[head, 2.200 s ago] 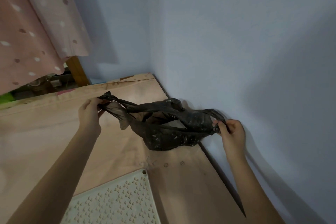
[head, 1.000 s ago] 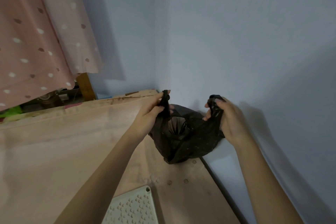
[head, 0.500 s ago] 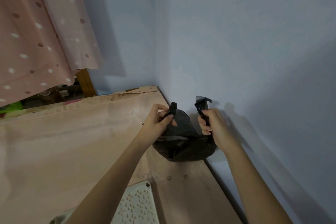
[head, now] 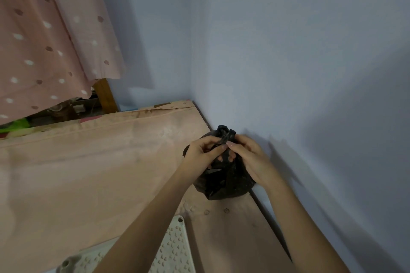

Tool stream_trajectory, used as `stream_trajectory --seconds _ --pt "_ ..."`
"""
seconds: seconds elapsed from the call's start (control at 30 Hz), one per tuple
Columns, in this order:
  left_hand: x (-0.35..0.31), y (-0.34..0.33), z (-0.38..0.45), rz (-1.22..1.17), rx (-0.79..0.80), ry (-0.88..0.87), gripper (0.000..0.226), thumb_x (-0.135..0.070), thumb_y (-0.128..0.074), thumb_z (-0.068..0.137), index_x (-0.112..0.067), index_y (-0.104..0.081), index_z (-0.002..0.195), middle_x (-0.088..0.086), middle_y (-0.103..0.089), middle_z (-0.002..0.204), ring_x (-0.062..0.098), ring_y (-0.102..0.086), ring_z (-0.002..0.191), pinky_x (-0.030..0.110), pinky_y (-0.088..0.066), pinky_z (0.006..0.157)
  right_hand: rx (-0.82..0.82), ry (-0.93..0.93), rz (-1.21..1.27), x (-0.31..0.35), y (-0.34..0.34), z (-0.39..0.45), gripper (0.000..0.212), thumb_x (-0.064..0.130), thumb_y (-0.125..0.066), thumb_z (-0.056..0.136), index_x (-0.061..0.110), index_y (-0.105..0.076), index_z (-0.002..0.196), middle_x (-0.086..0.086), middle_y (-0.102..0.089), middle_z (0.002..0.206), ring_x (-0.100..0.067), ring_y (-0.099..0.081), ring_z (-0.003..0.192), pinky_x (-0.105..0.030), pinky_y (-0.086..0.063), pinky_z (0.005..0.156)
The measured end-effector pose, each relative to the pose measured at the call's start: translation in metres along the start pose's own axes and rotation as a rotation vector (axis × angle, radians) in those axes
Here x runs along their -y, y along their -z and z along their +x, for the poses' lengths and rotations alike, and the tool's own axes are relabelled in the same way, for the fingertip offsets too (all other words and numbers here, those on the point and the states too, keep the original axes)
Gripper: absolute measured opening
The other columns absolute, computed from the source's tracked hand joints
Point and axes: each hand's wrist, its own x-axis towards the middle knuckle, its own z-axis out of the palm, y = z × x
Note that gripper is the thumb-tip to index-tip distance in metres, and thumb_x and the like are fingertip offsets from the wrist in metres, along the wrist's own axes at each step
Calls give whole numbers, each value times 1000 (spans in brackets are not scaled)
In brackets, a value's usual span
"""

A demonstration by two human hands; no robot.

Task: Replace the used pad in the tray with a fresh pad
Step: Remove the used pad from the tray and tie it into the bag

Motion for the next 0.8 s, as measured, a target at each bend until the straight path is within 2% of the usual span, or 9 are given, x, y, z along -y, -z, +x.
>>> stream_trajectory --seconds 0.1,0.2,0.3,0.37,0.43,0.53,0.6,0.67,0.8 --pt "1 -4 -1 -41 0 41 16 -7 -68 84 -10 -52 89 -5 -68 59 5 -63 54 10 -43 46 35 -19 -35 -3 -6 -3 31 53 -71 75 24 -72 85 -2 -63 72 -15 -57 69 -21 -48 67" --pt "4 -6 -1 -41 6 97 30 -10 -71 82 -9 -42 88 2 -68 61 10 -64 53 16 -42 41 -16 -24 -46 -5 -11 -3 42 55 -69 76 14 -71 85 -7 -63 72 -17 -57 69 -27 -47 69" --pt "2 -5 1 -43 29 125 28 -20 -72 83 0 -55 93 9 -69 68 12 -58 48 21 -44 42 -81 -74 -34 -5 -12 -4 43 53 -62 81 14 -73 95 -6 -72 93 -19 -67 90 -33 -47 89" --pt "1 -2 1 -116 69 133 15 -27 -66 88 -13 -71 91 9 -72 75 14 -66 61 22 -51 51 -101 -105 -6 -4 -13 -3 31 48 -56 88 25 -74 100 -2 -72 105 -17 -65 105 -36 -46 97" --pt "-2 -1 0 -218 94 260 27 -39 -54 92 -20 -70 102 9 -74 88 17 -70 79 25 -55 61 -114 -120 -10 -3 -13 -3 27 45 -52 92 29 -74 97 0 -72 106 -17 -64 106 -37 -47 97" --pt "1 2 -1 -181 74 366 36 -49 -46 94 -23 -67 107 -2 -75 90 11 -71 80 23 -55 61 -118 -151 -22 -3 -16 -5 26 47 -51 92 33 -73 93 6 -72 102 -13 -65 104 -30 -49 91" --pt "2 2 -2 -132 25 336 28 -46 -45 96 -30 -68 100 -14 -74 82 0 -69 76 13 -52 55 -108 -152 -37 -4 -17 -5 26 49 -51 91 35 -73 94 10 -71 102 -9 -65 102 -28 -48 90" --pt "2 1 -2 -127 -24 276 29 -41 -42 98 -31 -69 101 -12 -74 85 2 -69 77 12 -52 55 -111 -138 -31 -6 -17 -5 26 48 -50 92 35 -72 94 9 -71 103 -10 -65 102 -32 -47 93" --pt "8 0 0 -143 -167 223 39 -38 -39 100 -15 -70 103 2 -73 96 14 -68 92 23 -53 80 -188 -82 -133 -12 -19 1 27 46 -42 96 40 -68 92 12 -68 102 -9 -62 102 -36 -48 95"
